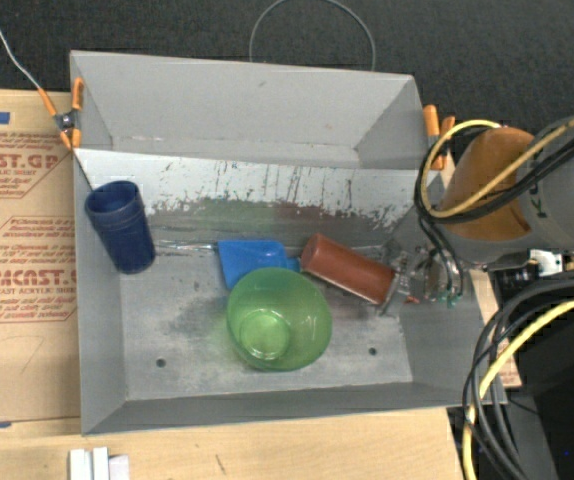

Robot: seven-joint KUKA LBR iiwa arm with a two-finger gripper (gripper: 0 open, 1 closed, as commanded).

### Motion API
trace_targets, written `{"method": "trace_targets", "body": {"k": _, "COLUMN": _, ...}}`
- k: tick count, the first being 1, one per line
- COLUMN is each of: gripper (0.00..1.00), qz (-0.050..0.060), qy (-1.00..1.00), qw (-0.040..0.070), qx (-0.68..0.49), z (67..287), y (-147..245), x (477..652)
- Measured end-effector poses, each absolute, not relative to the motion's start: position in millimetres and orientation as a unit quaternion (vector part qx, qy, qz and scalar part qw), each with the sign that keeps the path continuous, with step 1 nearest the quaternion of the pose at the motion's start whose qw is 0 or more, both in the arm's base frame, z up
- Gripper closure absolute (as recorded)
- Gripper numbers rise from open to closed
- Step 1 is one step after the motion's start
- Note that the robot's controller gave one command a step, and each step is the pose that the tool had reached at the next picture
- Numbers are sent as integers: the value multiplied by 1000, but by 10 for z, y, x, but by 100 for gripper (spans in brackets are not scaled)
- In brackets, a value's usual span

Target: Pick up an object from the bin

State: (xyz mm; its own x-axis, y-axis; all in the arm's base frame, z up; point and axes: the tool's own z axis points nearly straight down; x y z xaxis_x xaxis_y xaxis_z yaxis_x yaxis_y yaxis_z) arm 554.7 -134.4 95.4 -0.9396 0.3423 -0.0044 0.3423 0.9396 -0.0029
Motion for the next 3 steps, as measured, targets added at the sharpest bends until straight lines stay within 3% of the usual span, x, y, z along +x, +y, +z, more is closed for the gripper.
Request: {"method": "trace_targets", "body": {"k": 3, "gripper": 100, "qz": -2, "qy": 985, "qw": 2, "qx": 174, "z": 1206, "y": -1341, "x": 5548}}
